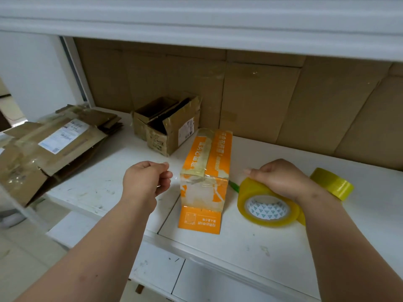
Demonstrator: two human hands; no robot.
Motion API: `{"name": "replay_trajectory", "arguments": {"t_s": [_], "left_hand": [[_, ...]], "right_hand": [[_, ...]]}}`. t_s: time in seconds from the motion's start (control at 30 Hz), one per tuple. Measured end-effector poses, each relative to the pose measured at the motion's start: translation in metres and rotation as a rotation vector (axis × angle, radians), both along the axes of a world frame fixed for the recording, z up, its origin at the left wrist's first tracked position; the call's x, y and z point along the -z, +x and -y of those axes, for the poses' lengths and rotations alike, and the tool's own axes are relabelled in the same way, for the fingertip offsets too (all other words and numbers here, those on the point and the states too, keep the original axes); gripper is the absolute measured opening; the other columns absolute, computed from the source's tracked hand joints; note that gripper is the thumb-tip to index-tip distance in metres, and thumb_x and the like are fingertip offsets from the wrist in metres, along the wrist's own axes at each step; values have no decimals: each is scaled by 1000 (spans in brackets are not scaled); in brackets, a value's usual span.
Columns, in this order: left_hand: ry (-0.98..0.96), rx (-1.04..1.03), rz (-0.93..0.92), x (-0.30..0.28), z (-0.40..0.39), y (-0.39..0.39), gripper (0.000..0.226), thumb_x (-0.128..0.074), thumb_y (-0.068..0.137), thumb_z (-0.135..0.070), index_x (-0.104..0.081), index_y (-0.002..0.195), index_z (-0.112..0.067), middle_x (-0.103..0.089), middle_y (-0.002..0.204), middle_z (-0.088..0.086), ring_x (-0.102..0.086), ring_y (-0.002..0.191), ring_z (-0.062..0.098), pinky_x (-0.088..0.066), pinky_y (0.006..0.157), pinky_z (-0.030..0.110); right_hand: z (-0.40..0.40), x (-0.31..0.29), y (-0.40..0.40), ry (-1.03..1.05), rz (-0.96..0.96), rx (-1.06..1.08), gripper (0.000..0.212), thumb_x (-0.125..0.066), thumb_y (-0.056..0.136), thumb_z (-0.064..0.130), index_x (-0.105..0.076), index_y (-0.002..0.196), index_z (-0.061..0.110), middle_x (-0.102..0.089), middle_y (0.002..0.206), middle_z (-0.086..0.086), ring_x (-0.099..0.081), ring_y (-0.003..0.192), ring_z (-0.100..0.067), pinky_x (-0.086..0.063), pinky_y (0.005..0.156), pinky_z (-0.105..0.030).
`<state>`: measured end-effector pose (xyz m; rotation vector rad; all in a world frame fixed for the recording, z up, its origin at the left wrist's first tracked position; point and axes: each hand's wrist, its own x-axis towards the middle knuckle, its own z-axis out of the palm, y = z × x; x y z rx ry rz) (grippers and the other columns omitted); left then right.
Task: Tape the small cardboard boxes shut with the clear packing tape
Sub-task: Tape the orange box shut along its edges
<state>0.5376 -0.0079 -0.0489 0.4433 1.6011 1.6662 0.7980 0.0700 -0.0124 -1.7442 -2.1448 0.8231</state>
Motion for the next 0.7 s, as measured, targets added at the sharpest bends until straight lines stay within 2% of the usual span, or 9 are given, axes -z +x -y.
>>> {"name": "replay_trajectory", "arguments": {"t_s": [0.23,0.4,0.47,0.57,0.63,0.7], "left_hand": [[-106,57,28,18,-1,5,10,-69,90,-8,-65,84,0,-65,66,12,-54,54,19,-55,60,28],[-160,131,6,27,-2,12,19,-67,92,-14,-64,83,2,-63,57,9,-51,58,22,-50,70,35],[-200,176,-22,27,-1,11,24,-67,93,-20,-62,82,0,-64,60,10,-51,60,22,-50,70,36],[-298,237,-154,29,-1,8,31,-69,91,-36,-58,90,-7,-60,80,11,-52,70,23,-54,64,33],[-294,190,-264,30,-2,9,27,-69,90,-34,-54,100,-14,-56,88,8,-51,76,22,-53,67,34],[-193,182,-319,28,-4,13,4,-62,95,-16,-58,95,-16,-59,83,6,-52,71,20,-49,67,33]], "right_hand": [[-3,16,-10,11,259,-16,57,-54,87,68,-72,79,15,-70,78,-4,-65,77,-18,-54,77,-36],[0,20,-28,98,453,-33,54,-46,84,75,-65,79,24,-65,79,5,-60,76,-13,-53,80,-37],[1,19,-35,137,514,-44,52,-45,84,74,-63,81,25,-63,79,6,-58,75,-13,-48,81,-35],[1,17,-39,149,578,-39,50,-44,85,72,-61,85,26,-60,79,6,-54,74,-13,-43,83,-37],[2,17,-39,141,584,-26,49,-45,85,72,-61,84,26,-60,79,6,-54,74,-13,-43,81,-37],[4,17,-40,134,569,-19,48,-45,86,71,-61,85,25,-61,80,7,-55,75,-14,-45,83,-37]]}}
